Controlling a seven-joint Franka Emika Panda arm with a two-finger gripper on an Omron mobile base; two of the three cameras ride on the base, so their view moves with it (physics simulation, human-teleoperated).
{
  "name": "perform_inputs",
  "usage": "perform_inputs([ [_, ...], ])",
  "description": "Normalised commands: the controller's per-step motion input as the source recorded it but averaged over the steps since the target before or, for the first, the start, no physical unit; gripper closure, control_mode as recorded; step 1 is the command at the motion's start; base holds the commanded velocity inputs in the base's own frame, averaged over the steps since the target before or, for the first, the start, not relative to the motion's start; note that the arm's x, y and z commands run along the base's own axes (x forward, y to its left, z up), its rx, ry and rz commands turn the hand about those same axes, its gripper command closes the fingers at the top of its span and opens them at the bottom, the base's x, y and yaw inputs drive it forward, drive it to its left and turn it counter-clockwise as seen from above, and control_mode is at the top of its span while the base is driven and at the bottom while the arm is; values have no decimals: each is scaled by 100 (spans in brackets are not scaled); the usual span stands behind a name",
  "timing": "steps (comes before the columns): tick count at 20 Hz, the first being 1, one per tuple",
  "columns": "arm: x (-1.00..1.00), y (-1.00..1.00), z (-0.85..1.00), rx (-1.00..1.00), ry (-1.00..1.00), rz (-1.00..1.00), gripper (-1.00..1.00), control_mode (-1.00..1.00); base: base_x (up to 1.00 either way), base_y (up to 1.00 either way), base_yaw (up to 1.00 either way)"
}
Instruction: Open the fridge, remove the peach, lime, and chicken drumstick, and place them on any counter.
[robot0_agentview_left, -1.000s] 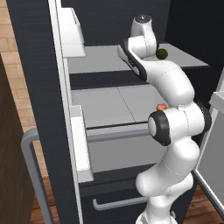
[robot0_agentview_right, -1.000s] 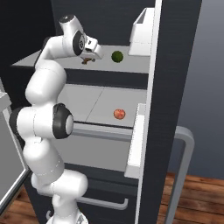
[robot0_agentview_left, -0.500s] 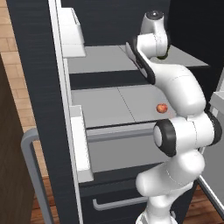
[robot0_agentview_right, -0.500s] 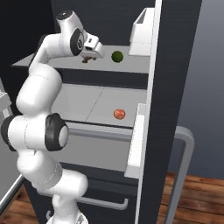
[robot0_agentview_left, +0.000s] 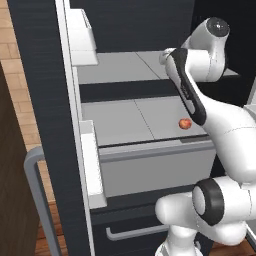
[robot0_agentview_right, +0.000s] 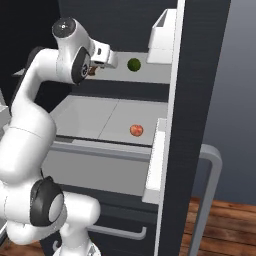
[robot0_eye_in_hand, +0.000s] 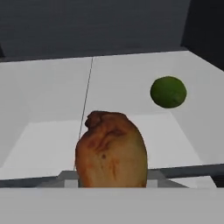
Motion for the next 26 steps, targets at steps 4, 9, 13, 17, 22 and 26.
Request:
perform_inputs([
  [4, -100, 0, 4, 0, -8, 18, 100, -100, 0, 0, 0],
  [9, -100, 0, 11, 0, -8, 5, 100, -100, 0, 0, 0],
  [13, -100, 0, 14, -5, -1, 0, 100, -100, 0, 0, 0],
  [17, -98, 0, 9, -5, 0, 0, 100, -100, 0, 0, 0],
  [22, -64, 0, 0, -2, 2, -1, 100, -100, 0, 0, 0],
  [26, -44, 0, 0, 0, 4, -3, 100, -100, 0, 0, 0],
])
